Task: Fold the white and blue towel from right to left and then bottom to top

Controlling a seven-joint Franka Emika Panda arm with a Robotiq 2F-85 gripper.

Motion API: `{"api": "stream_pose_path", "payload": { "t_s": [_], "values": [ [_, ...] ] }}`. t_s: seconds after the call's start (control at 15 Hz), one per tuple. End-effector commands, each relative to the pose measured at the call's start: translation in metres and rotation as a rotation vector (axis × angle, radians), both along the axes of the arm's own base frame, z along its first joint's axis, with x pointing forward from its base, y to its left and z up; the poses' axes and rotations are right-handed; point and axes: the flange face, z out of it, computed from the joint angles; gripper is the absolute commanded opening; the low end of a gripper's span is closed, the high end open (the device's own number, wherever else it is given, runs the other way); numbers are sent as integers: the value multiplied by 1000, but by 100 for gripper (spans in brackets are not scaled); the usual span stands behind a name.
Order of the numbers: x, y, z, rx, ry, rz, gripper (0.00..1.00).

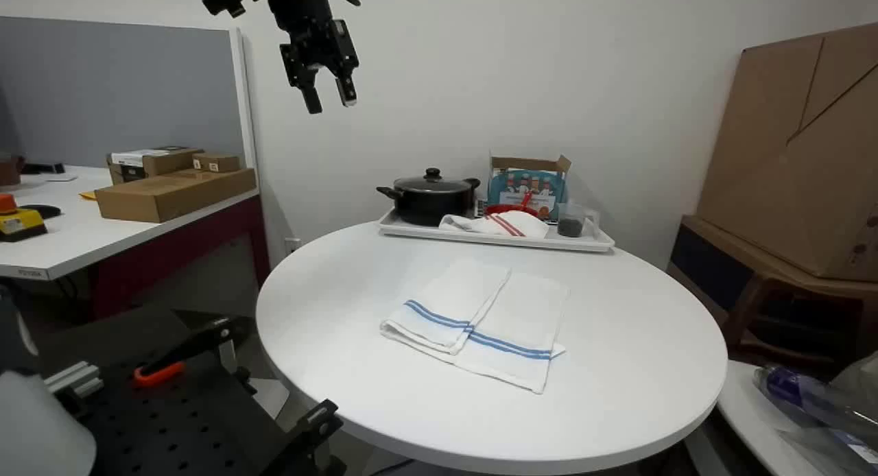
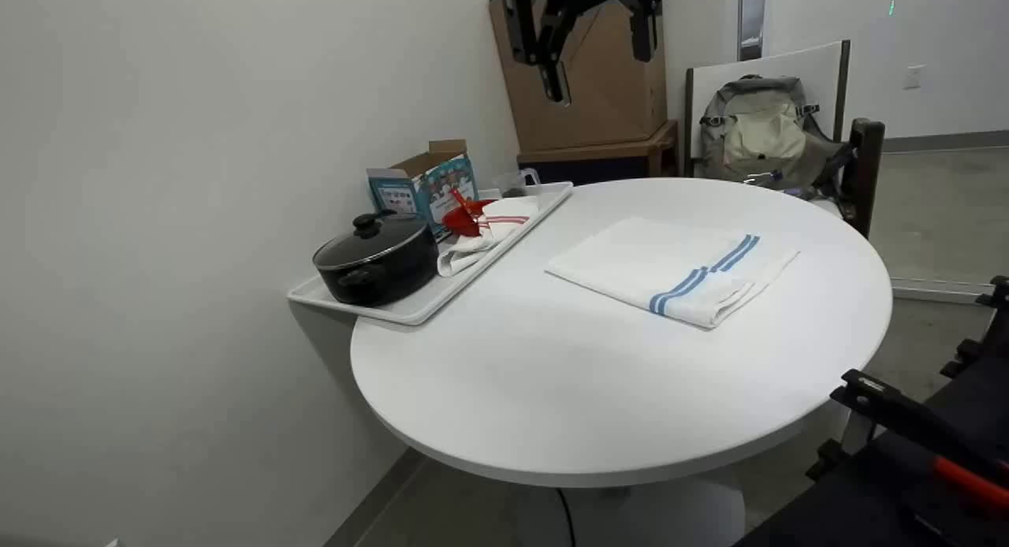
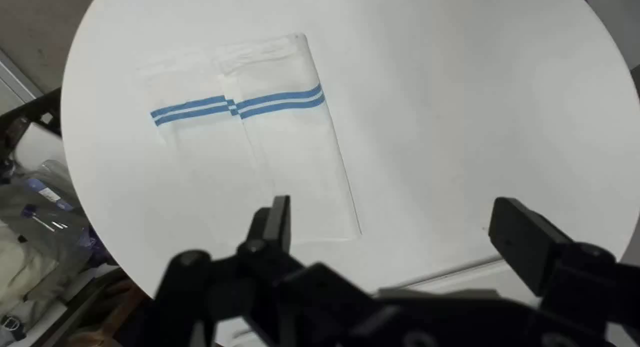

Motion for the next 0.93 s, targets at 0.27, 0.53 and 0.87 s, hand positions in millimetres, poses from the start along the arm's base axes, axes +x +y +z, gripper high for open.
{"api": "stream_pose_path", "payload": {
  "t_s": [0.27, 0.53, 0.87],
  "values": [
    [0, -43, 5, 42, -13, -75, 100],
    [8, -56, 3, 49, 13, -102, 100],
    [15, -60, 3, 51, -19, -142, 100]
  ]
}}
